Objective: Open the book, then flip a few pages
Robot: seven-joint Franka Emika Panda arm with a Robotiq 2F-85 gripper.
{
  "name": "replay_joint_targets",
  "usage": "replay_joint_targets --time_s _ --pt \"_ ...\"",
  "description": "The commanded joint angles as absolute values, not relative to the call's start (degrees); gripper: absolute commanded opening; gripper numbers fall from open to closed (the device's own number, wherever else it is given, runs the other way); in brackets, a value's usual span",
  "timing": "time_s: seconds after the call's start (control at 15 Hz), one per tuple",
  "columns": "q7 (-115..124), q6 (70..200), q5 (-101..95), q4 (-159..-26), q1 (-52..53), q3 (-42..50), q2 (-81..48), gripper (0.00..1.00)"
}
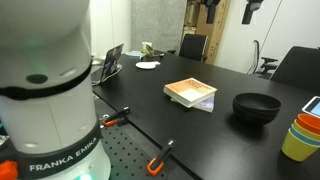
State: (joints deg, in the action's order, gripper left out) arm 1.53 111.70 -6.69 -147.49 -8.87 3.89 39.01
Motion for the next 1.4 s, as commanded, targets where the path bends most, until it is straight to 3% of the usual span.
replay_joint_targets --time_s 0.0,0.53,0.93,1.33 --pt "1.7 111.6 -6.9 -147.2 -8.5 4.2 39.0 1.00" --pt "-3.5 113.8 -5.0 -146.6 -6.1 6.0 36.3 1.00" --pt "-11.9 125.5 0.3 -144.0 -2.7 10.0 22.5 1.00" --pt "-27.0 129.2 18.2 -139.0 0.4 13.4 6.6 1.00"
